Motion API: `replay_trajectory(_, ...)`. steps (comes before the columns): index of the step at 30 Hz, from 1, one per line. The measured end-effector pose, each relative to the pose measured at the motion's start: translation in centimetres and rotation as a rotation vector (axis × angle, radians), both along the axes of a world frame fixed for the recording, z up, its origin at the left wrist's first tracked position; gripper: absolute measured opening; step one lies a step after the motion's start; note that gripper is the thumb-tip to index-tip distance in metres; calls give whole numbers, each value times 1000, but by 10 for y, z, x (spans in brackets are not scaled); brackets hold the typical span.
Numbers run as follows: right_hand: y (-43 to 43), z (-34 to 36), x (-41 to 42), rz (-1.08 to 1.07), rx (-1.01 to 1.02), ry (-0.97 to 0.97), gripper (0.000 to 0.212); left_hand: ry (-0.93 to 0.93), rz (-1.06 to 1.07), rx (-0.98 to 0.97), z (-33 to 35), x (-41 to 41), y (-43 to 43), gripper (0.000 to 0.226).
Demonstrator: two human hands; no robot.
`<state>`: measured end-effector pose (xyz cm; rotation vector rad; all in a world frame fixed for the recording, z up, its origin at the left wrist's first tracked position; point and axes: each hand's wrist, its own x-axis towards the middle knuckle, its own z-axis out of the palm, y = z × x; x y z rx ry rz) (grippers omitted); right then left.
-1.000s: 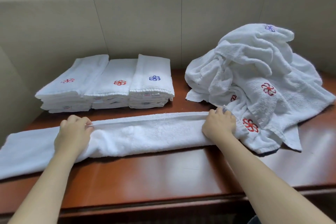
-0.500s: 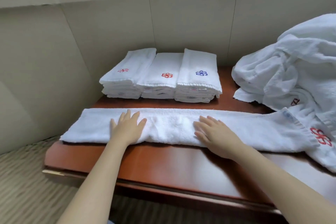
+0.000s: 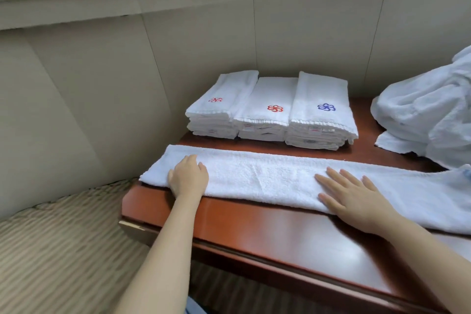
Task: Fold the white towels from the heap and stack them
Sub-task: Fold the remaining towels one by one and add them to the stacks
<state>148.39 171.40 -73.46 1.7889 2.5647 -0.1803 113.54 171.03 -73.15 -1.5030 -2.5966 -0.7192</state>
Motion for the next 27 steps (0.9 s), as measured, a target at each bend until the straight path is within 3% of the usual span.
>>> replay_trajectory(6,-9,1,-31,-95,95,14,46,-38,98,-89,4,-47,-18,43)
replay_trajectory(12,-15,-5,-54,18,136,53,49,-247,446,-178,0,-85,-43,64)
replay_trajectory(15,-15,-4,-54,22,151,69,49,-282,419,-165,-1,-92,-44,54)
replay_trajectory(19,-19,-5,-58,20,150,53,48,-258,320,-6,-3,-92,-36,30)
replay_trajectory(22,-24,-5,-61,53,156,57,46,-341,301,184,-2,-81,-30,23)
replay_trajectory(25,-26,-3,-59,90,185,60,43,-476,331,362,4,-65,-25,35)
replay_trajectory(27,-27,-2,-55,115,183,74,43,-636,381,440,8,-59,-18,61)
